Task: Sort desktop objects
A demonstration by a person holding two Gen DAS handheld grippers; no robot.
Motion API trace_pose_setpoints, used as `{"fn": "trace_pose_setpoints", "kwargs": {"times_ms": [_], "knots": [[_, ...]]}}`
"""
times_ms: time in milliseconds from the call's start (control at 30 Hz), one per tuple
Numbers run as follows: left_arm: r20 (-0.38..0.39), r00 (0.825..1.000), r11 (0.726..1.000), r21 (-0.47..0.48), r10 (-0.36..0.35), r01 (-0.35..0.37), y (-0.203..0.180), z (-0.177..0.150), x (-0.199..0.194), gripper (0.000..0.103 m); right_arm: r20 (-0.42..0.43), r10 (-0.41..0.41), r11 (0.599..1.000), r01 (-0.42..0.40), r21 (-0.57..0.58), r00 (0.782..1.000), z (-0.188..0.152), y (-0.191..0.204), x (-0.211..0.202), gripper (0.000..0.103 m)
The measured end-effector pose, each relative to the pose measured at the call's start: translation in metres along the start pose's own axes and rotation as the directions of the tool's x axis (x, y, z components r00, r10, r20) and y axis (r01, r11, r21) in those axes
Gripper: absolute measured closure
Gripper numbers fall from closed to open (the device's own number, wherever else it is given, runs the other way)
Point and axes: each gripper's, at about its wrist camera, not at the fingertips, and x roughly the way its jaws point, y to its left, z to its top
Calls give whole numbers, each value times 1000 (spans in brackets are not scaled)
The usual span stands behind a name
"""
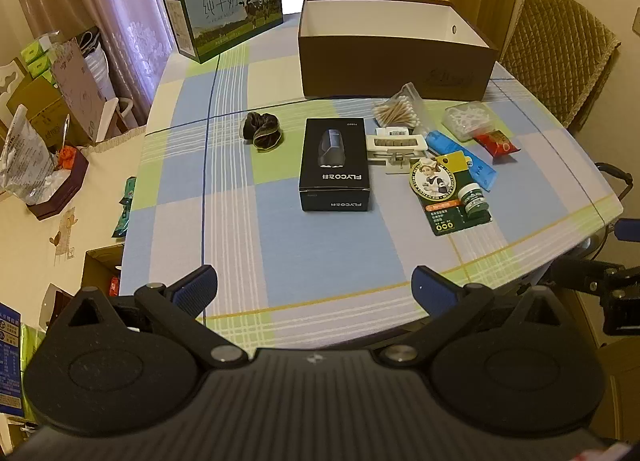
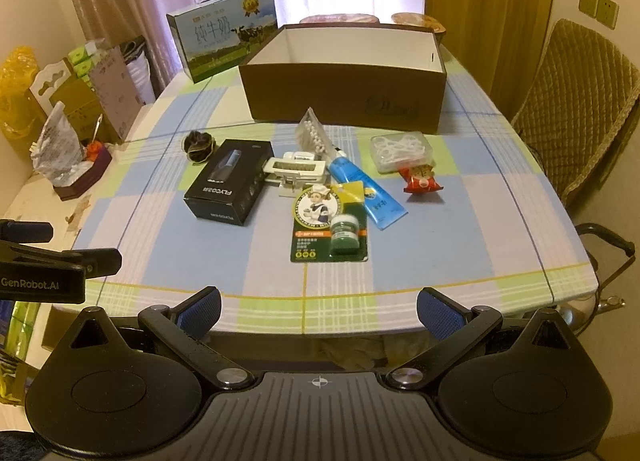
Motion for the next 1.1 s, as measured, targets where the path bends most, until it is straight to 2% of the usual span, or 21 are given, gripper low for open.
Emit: {"fn": "trace_pose_setpoints", "kwargs": {"times_ms": [267,667,733,800,1100], "knots": [[-5,1000,1000,1,-10,10,6,4,11,1,32,5,999,-6,33,999,5,-6,10,2],[-40,999,999,-22,-27,26,21,15,49,1,30,1,997,-4,75,1000,9,-22,46,2],[-45,999,1000,-23,-21,20,23,19,56,1,34,-7,997,5,75,999,10,-23,53,5],[-53,998,1000,-24,-18,17,25,22,64,1,26,-4,997,2,77,1000,13,-25,61,16],[-62,998,1000,-9,-12,12,36,44,100,1,-17,-17,995,18,97,1000,24,-33,102,40]]}}
